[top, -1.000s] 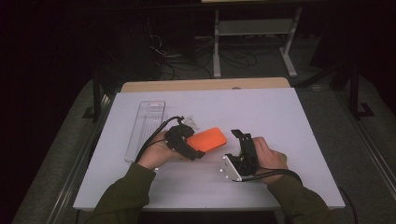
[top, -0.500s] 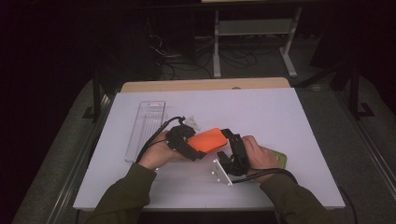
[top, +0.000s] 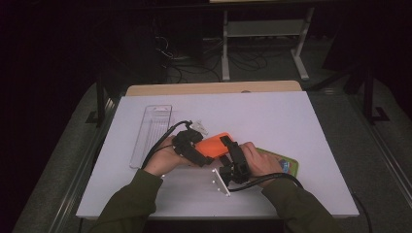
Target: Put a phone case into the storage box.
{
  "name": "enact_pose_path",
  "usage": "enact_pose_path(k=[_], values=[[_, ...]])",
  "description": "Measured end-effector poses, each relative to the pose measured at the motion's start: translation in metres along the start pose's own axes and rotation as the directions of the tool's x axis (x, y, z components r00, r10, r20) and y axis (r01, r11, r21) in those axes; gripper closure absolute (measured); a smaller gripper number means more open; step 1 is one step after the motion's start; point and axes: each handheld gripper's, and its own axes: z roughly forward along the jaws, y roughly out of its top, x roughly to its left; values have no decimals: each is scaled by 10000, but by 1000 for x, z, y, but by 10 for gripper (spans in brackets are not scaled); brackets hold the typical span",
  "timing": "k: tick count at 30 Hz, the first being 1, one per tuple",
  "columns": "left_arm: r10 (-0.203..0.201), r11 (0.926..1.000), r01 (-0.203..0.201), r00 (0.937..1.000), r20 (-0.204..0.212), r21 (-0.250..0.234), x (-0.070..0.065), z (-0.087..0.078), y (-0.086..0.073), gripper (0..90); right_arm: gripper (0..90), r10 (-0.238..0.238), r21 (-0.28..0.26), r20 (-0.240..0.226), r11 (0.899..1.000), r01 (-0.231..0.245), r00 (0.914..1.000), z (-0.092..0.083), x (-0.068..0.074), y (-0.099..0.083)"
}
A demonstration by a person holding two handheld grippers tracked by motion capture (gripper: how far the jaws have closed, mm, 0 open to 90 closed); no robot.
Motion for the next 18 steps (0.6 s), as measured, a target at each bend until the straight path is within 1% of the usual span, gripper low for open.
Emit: enact_pose_path(k=[1,3,4,5,6,8,10,11,13,14,15,17,18], values=[[-175,9997,176,9998,15,-193,-2,1,0,154,166,0,33,23,10000,0,10000,0,1,0],[-141,9998,142,9999,40,-136,-2,1,0,154,207,-145,169,69,9998,144,9999,-1,2,1],[16,10000,-16,10000,50,35,-1,0,1,154,229,-200,186,88,9996,198,9998,-2,2,2],[9,10000,-9,10000,44,24,-1,0,1,153,249,-231,216,57,9995,229,9997,-2,2,2],[107,9999,-108,9999,58,112,0,0,1,153,278,-295,263,-11,9992,295,9996,-3,2,2],[106,9999,-107,9999,69,83,-1,0,1,154,324,-317,340,-163,9989,322,9994,-3,3,3],[95,9999,-95,9999,67,78,-1,0,0,154,366,-408,394,-192,9984,416,9990,-3,4,3],[-45,10000,45,10000,55,-24,-2,1,0,153,394,-389,403,-218,9984,398,9990,-3,4,3],[-39,10000,40,10000,72,-48,-2,1,0,153,444,-313,358,-272,9988,322,9991,-3,4,4],[-157,9998,157,9999,55,-149,-3,2,0,154,460,-296,349,-279,9989,305,9992,-4,4,4],[-63,10000,63,10000,26,-76,-3,2,1,153,482,-281,368,-201,9989,289,9994,-4,4,4],[-116,9999,117,9999,41,-127,-3,2,1,153,497,-248,329,-183,9991,254,9995,-5,5,5],[-21,10000,21,10000,42,-70,-3,2,1,154,514,-301,310,-198,9990,307,9994,-5,5,5]])
